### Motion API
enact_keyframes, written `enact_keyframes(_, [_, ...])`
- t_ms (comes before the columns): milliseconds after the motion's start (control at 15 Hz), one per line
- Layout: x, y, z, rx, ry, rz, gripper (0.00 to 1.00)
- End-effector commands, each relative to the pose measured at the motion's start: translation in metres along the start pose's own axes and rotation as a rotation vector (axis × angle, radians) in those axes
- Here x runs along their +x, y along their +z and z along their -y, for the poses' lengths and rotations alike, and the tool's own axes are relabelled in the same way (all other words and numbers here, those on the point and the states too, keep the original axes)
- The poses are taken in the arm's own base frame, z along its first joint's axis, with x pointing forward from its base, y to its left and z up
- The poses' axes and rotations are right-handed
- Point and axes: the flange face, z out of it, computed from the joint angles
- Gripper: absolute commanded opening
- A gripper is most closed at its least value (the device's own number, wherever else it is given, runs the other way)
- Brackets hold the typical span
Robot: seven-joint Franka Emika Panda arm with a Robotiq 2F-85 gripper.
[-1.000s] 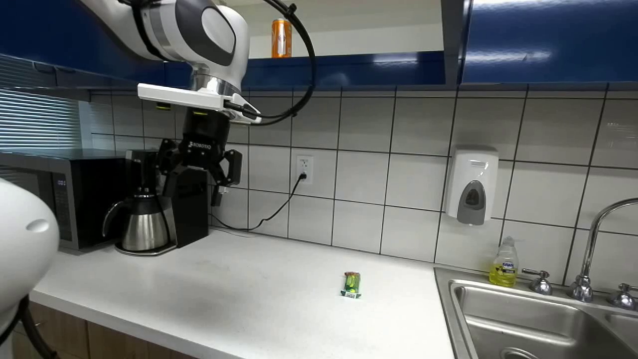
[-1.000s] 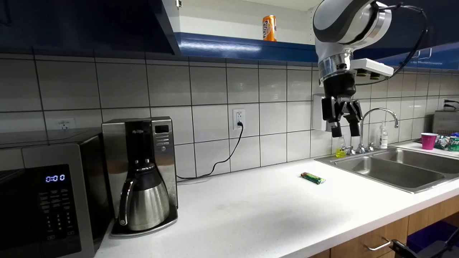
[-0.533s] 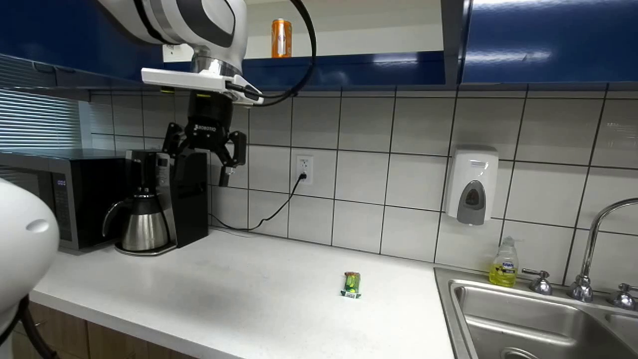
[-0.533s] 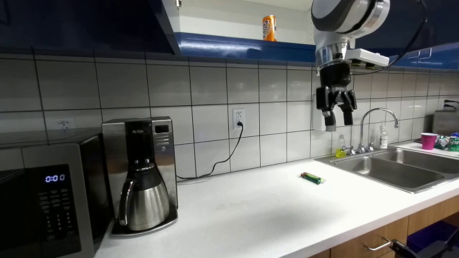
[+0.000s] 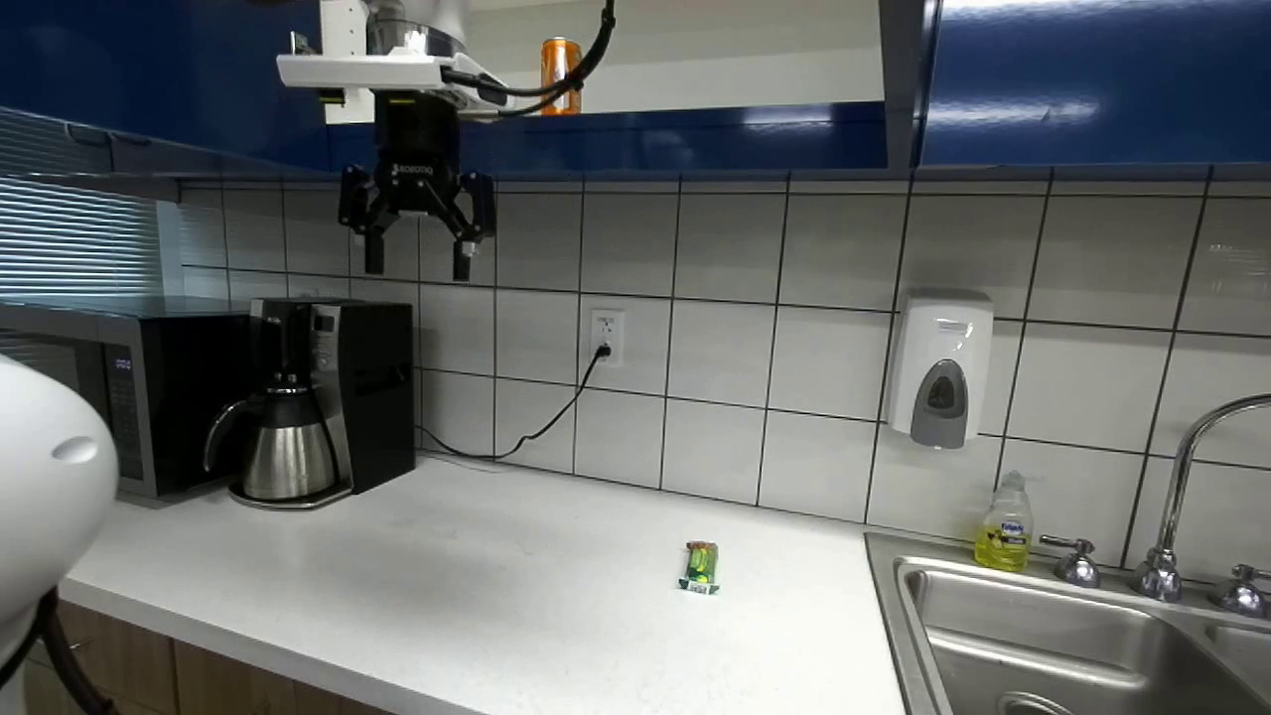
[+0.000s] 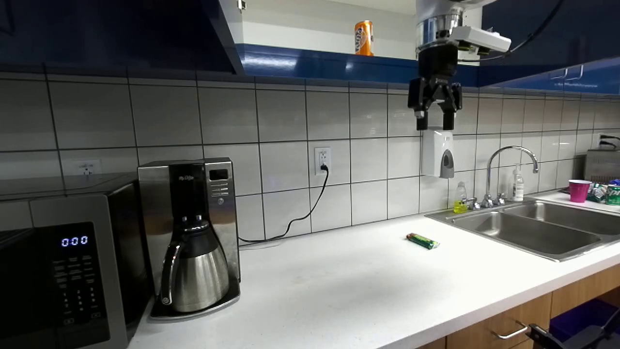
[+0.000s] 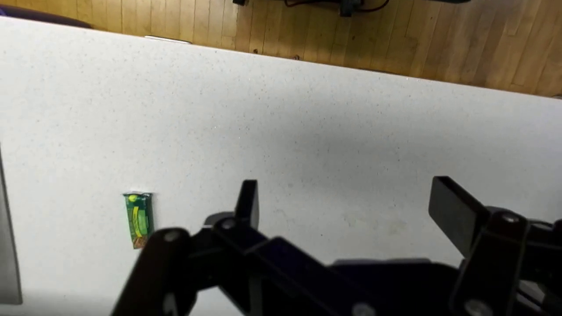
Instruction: Pick up the can bottle from the shelf and put it on the table
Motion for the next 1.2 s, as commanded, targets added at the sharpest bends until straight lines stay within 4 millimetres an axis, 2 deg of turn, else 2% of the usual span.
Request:
enact_keyframes(0, [0.003, -0.045, 0.011, -0.034, 0.02, -0.06, 1.0])
enact_keyframes(533, [0.006, -0.138, 0.016, -0.059, 0.057, -0.238, 1.0])
enact_keyframes(867, [0.012, -0.17, 0.014, -0.07, 0.096, -0.311, 1.0])
enact_keyframes(1133, [0.028, -0.187, 0.012, -0.075, 0.131, -0.344, 1.0])
